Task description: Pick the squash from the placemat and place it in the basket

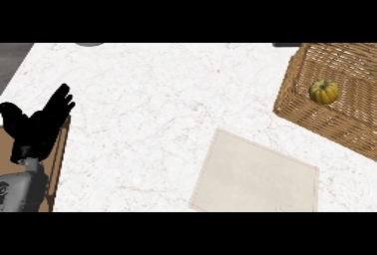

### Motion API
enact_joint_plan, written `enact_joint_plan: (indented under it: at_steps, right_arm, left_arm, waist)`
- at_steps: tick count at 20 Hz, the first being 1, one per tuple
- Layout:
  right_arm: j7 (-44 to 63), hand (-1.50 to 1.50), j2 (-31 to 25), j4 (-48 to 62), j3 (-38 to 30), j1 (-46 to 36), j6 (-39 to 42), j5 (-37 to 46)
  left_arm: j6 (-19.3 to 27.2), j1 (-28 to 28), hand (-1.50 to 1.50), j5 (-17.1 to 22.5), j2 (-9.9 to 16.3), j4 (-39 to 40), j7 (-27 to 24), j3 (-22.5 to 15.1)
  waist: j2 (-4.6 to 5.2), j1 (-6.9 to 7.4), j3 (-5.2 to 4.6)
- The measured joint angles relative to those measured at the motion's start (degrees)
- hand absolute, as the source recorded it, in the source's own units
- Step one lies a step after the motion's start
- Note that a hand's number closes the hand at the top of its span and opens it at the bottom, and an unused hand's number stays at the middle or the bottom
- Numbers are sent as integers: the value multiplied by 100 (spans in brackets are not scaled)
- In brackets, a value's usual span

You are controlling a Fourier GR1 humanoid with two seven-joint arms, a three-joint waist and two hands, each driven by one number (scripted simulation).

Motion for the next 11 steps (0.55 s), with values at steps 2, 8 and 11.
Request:
enact_joint_plan:
  at_steps: [2,8,11]
  right_arm:
    - [-47,-150,-116,-226,-366,372,282,-464]
    - [-341,-150,-735,-253,-1495,1453,1629,-1892]
    - [-541,-150,-940,-140,-2016,2011,2313,-2510]
  left_arm:
    - [-5,-20,0,25,25,3,51,40]
    - [-59,60,0,58,66,-2,-10,110]
    - [-15,135,0,1,-3,-86,-22,53]
  waist:
    - [-5,-38,-1]
    - [-8,-84,0]
    - [-7,-77,1]
